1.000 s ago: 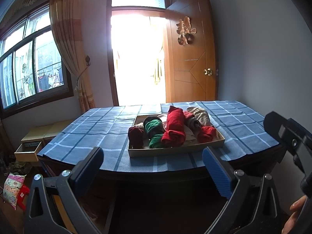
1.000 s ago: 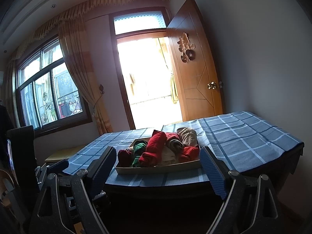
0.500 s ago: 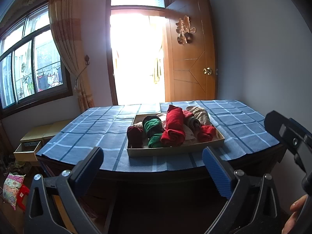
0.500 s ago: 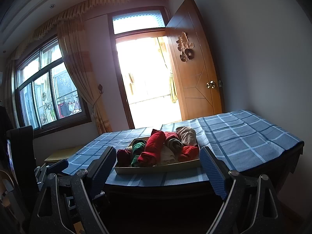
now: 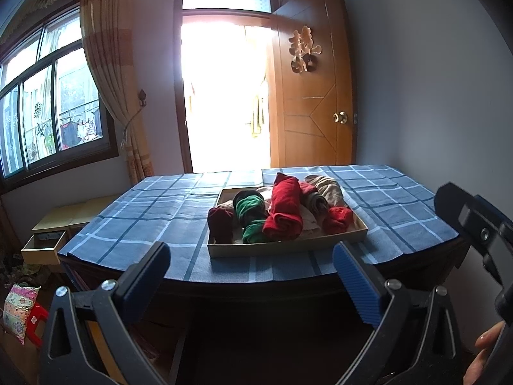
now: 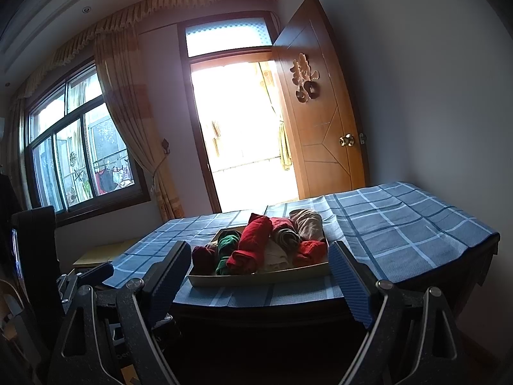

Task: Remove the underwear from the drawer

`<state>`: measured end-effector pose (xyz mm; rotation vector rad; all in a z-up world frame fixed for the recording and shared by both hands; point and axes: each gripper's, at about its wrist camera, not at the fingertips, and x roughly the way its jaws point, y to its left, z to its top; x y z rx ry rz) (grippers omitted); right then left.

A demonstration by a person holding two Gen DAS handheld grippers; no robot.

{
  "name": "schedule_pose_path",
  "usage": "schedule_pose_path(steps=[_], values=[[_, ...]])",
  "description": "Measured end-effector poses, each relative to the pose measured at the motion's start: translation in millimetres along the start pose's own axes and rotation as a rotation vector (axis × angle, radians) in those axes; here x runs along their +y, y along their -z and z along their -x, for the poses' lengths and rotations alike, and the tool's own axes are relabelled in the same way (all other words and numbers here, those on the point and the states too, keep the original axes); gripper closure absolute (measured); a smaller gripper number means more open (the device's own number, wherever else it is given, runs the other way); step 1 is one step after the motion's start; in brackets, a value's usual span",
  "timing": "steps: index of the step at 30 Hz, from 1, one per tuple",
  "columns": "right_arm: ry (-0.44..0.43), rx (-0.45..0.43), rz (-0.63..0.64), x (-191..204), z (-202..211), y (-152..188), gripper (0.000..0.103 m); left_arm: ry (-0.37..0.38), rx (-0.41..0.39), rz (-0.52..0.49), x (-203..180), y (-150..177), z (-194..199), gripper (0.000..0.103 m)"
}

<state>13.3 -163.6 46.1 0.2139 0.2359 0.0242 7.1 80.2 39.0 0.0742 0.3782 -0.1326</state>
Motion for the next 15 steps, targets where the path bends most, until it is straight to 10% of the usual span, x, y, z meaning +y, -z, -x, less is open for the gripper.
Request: schedule_pose_path(steps=[15], values=[[0.009, 0.001, -0.004, -1.7, 0.9, 1.8, 0.014, 0.015, 0.006, -0.005, -2.3, 2.0, -2.7, 0.000]])
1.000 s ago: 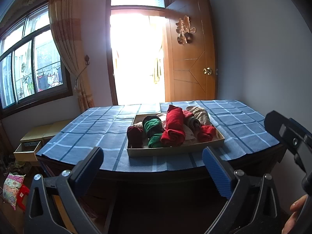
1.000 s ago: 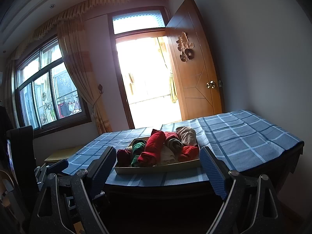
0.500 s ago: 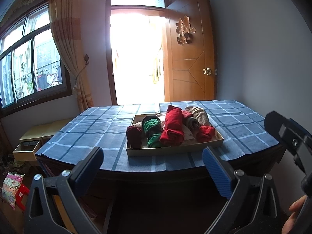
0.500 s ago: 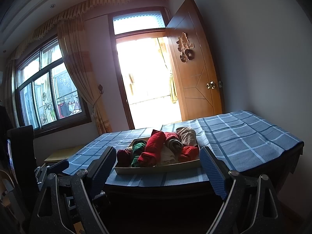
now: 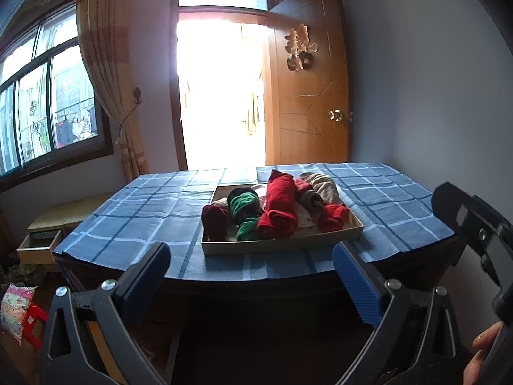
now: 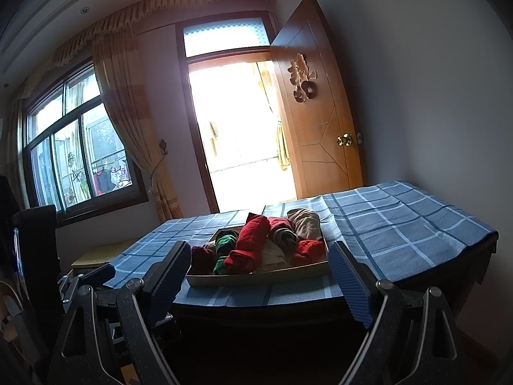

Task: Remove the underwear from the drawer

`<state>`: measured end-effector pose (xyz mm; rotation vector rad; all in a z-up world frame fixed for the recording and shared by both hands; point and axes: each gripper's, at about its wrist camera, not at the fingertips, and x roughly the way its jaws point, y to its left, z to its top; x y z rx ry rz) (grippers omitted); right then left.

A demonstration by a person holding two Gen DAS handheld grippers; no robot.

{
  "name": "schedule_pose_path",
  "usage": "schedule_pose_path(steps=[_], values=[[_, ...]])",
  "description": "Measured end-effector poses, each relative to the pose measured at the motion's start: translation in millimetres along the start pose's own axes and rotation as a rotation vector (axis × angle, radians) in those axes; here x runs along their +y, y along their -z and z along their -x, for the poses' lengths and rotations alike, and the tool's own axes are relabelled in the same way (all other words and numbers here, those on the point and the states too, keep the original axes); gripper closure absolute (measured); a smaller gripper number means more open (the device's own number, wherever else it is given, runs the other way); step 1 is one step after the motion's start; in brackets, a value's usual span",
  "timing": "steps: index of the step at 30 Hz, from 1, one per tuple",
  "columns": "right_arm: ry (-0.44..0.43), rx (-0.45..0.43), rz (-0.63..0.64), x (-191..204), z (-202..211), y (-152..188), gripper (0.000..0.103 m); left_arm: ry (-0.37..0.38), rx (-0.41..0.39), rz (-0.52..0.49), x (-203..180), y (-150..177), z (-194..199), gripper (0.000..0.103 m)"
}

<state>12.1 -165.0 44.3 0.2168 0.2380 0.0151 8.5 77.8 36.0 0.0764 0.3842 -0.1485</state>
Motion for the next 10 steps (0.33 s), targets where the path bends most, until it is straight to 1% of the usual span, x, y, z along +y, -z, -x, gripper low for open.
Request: schedule_pose_path(steps=[3, 10], values=[[0.000, 0.000, -0.006, -1.3, -0.2, 0.0, 0.014, -0.012, -0.007, -0.016, -2.2, 0.1, 0.6, 0.000], [0.003, 0.002, -0.010, -2.2, -1.5, 0.1, 0.014, -0.030, 0.004, -0.004, 0.6, -0.1, -3.0, 0.000]])
